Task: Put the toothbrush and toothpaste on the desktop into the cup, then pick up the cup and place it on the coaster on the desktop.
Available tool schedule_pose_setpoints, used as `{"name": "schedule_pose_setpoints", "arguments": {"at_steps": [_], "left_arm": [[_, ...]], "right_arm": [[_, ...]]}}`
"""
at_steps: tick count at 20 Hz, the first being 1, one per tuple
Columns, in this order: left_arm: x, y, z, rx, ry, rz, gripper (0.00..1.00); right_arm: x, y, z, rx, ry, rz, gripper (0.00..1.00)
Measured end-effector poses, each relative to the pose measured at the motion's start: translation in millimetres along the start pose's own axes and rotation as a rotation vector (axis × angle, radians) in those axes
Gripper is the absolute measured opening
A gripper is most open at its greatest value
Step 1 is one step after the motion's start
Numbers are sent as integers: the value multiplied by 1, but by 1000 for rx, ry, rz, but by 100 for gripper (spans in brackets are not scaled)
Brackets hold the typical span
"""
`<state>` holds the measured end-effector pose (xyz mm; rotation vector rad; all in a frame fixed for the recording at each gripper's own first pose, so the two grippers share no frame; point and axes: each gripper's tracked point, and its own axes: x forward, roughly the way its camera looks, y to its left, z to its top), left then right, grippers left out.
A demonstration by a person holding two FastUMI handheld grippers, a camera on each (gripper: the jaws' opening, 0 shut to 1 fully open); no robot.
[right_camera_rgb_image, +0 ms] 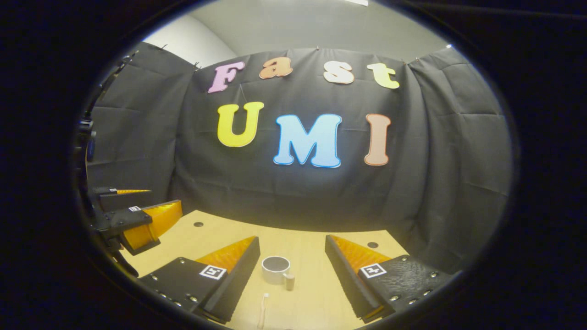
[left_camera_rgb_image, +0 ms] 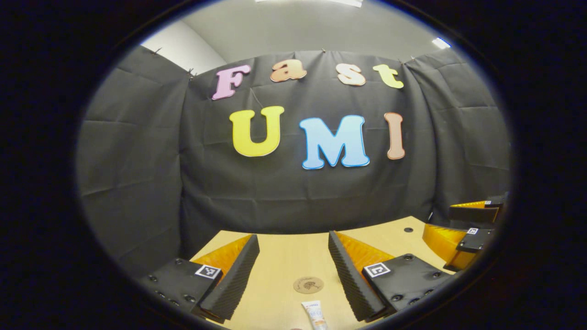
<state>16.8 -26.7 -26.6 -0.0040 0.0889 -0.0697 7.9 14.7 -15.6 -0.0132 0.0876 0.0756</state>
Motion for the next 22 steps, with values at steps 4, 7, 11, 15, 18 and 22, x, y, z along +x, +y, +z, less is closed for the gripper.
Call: {"name": "schedule_pose_setpoints", "arguments": {"at_steps": [4, 7, 11, 15, 18, 22], "left_arm": [[4, -5, -8, 9, 25, -14, 97], [9, -12, -26, 4, 82, -45, 97], [15, -19, -51, 1, 146, -76, 97], [23, -26, -88, 3, 239, -103, 99], [29, -31, -126, 15, 328, -127, 97], [34, -33, -179, 15, 449, -149, 97]], "right_arm": [[2, 2, -6, -4, 26, 14, 90], [5, 3, -18, 1, 70, 19, 90], [14, 9, -38, 12, 143, 40, 90], [20, 18, -72, 3, 256, 67, 90], [26, 26, -112, 12, 387, 93, 90], [31, 35, -161, 57, 535, 116, 91]]}}
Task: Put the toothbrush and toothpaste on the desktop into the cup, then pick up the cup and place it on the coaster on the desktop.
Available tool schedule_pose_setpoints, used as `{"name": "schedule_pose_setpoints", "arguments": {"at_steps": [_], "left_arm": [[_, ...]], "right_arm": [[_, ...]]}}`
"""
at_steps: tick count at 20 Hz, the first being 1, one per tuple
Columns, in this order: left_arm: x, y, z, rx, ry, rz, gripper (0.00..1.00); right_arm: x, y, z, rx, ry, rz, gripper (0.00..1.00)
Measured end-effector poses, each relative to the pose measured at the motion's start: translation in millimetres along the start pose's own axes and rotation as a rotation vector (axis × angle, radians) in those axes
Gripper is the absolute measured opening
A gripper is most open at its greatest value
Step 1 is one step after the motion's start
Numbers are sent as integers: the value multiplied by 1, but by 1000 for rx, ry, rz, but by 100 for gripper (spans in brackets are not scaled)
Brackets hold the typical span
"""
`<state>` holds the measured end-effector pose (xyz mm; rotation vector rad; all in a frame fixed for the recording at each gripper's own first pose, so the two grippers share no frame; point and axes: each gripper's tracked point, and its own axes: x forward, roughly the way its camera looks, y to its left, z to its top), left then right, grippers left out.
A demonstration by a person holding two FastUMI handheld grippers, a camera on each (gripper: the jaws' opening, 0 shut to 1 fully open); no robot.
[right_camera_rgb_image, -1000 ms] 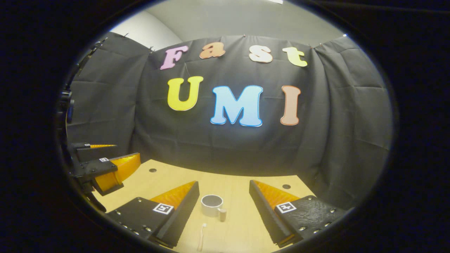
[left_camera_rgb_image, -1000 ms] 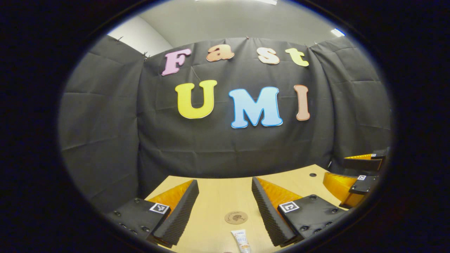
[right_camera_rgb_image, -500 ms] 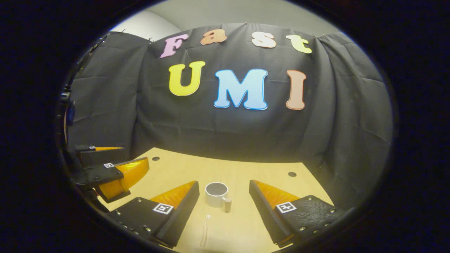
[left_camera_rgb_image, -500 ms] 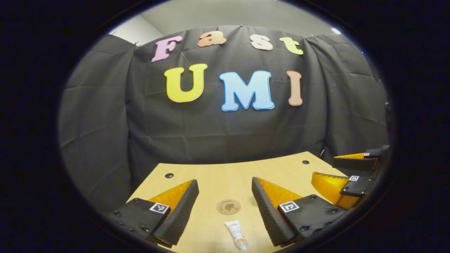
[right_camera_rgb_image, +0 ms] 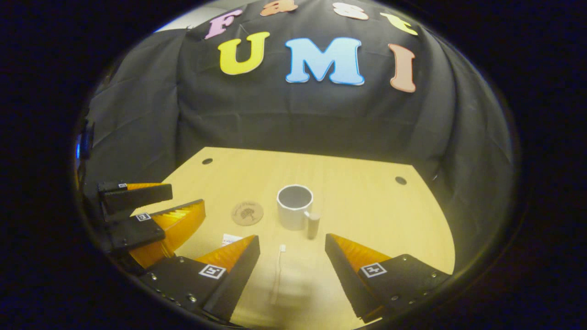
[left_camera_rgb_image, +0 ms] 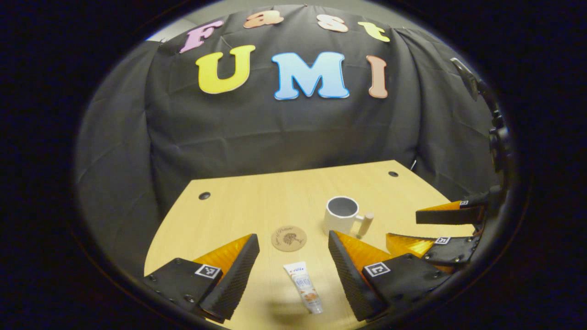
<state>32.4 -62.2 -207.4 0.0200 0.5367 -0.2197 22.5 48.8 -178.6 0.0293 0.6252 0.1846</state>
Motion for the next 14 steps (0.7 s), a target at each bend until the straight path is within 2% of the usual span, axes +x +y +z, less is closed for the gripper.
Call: {"name": "schedule_pose_setpoints", "arguments": {"at_steps": [6, 9, 11, 12, 14], "left_arm": [[32, -1, -87, -39, 251, -37, 99], [42, 4, -118, -49, 349, -25, 100], [51, 6, -144, -64, 430, -5, 97], [55, 6, -155, -82, 463, 1, 100], [63, 2, -174, -123, 513, 6, 99]], "right_arm": [[38, 3, -68, 31, 270, 10, 93], [39, 4, -83, 31, 369, 11, 94], [41, 4, -87, 28, 417, 16, 94], [42, 3, -90, 23, 447, 17, 94], [47, 5, -103, 15, 504, 12, 94]]}}
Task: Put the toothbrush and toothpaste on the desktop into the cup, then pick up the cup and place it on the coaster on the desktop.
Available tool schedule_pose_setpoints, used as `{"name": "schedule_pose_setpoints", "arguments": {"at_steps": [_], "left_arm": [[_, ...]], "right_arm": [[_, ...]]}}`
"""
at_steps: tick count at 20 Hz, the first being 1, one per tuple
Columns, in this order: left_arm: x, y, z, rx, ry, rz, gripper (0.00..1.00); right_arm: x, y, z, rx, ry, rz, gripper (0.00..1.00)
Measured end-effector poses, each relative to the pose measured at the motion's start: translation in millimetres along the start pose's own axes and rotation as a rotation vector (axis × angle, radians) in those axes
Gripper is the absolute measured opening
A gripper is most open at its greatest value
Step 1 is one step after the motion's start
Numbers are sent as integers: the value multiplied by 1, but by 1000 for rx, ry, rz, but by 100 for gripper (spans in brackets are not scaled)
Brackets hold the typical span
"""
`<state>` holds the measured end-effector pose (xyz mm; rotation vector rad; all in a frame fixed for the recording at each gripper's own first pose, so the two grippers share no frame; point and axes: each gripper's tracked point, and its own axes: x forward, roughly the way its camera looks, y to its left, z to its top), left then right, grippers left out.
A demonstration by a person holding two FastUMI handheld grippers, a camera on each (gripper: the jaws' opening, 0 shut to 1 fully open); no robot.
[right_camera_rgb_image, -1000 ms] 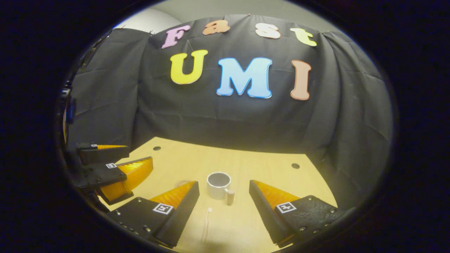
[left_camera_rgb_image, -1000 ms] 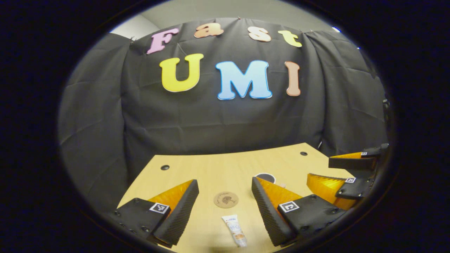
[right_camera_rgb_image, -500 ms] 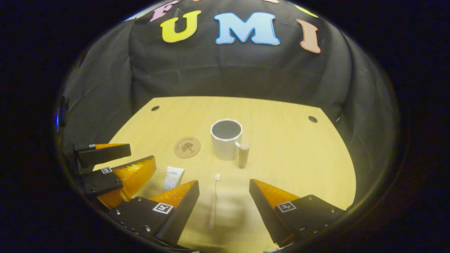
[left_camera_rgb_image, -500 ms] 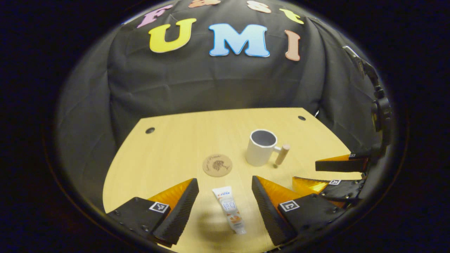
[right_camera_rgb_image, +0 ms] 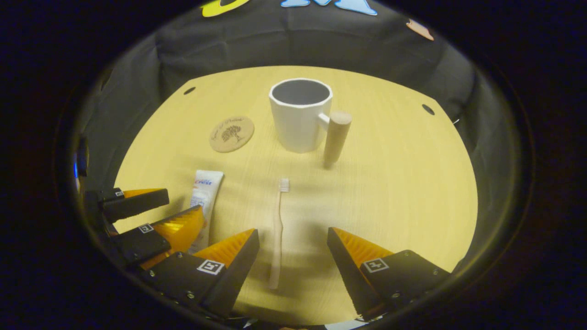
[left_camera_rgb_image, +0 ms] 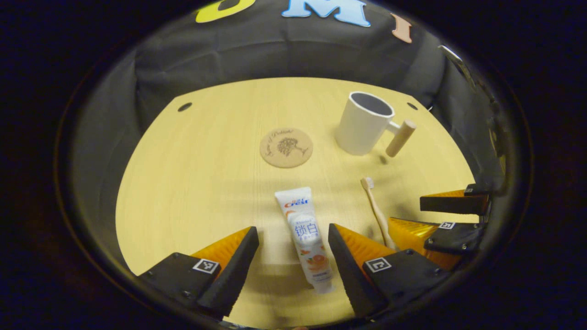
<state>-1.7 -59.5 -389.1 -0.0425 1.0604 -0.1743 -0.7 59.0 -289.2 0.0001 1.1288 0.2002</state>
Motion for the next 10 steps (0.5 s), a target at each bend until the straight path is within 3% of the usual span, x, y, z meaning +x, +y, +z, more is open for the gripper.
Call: {"name": "schedule_pose_setpoints", "arguments": {"at_steps": [5, 10], "left_arm": [[19, 12, -14, -30, 77, 49, 100], [22, 12, -11, -21, 75, 73, 98]], "right_arm": [[22, 2, -7, -22, 65, -14, 94], [30, 3, -8, -23, 82, -19, 94]]}}
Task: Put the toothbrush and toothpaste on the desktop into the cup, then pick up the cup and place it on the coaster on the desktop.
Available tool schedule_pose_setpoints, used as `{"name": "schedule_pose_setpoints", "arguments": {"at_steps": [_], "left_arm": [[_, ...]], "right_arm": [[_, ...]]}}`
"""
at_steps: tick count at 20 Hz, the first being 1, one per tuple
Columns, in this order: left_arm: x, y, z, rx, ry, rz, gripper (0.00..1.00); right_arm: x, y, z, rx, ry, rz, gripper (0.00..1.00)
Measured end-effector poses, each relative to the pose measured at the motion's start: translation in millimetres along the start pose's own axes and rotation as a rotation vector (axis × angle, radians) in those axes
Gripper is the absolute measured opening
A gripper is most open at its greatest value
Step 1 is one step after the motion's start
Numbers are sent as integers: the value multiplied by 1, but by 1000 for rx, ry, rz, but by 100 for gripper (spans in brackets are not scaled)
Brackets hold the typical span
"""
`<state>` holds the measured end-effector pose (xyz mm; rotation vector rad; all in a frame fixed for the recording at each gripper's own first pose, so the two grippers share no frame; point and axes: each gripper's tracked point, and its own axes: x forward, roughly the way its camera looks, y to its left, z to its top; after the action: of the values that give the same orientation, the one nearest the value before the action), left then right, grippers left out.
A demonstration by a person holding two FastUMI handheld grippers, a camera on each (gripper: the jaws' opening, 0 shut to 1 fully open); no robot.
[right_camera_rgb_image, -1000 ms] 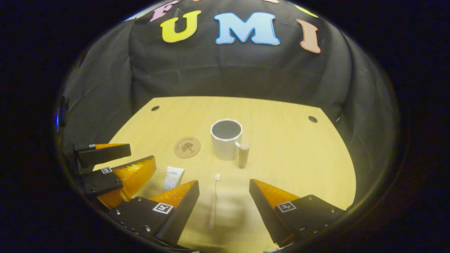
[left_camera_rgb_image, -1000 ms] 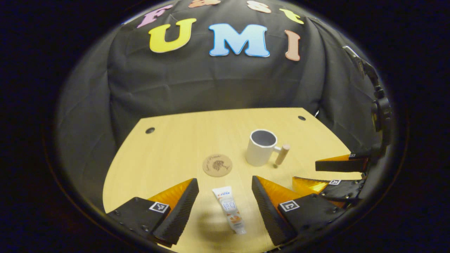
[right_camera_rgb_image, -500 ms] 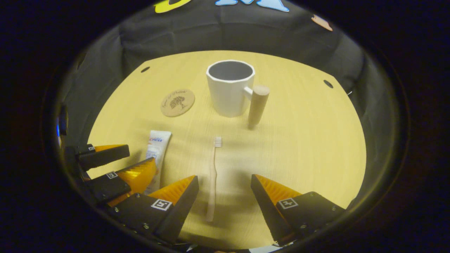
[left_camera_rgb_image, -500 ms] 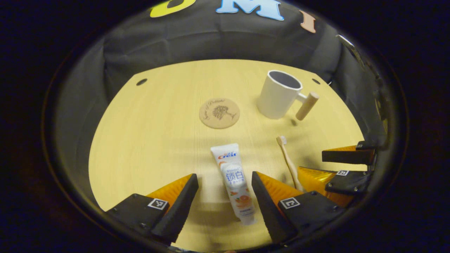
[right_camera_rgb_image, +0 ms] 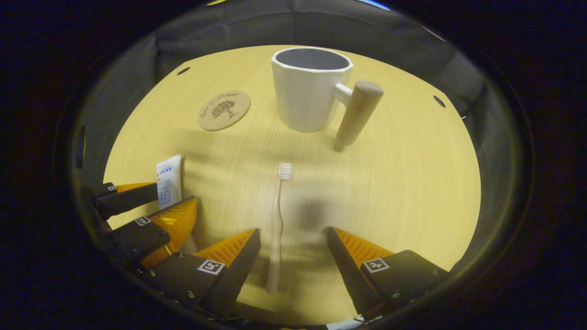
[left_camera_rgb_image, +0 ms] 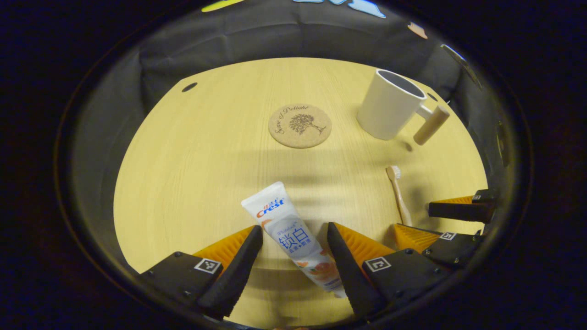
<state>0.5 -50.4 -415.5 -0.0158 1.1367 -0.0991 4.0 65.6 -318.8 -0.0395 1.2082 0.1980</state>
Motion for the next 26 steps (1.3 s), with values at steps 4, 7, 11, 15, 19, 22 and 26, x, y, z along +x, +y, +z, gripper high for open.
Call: {"name": "schedule_pose_setpoints", "arguments": {"at_steps": [4, 7, 11, 15, 19, 22, 26], "left_arm": [[-1, -3, 1, 16, 5, -3, 96], [0, -7, 2, 29, 12, -7, 79], [4, -9, 4, 44, 19, -9, 61], [2, -8, 5, 24, 49, 5, 44], [0, -7, 2, 20, 50, 11, 25], [1, -8, 2, 17, 44, 8, 25], [0, -6, 2, 13, 39, 2, 24]], "right_arm": [[-2, 0, -5, 2, 26, -4, 91], [-3, -2, -7, 0, 39, -2, 80], [-2, -3, -9, 11, 59, -4, 44], [-3, -4, -12, 42, 85, -6, 10], [-7, -6, -8, 36, 61, -10, 9], [-4, -6, -8, 58, 69, -1, 2], [-7, -4, -6, 94, 58, 28, 2]]}}
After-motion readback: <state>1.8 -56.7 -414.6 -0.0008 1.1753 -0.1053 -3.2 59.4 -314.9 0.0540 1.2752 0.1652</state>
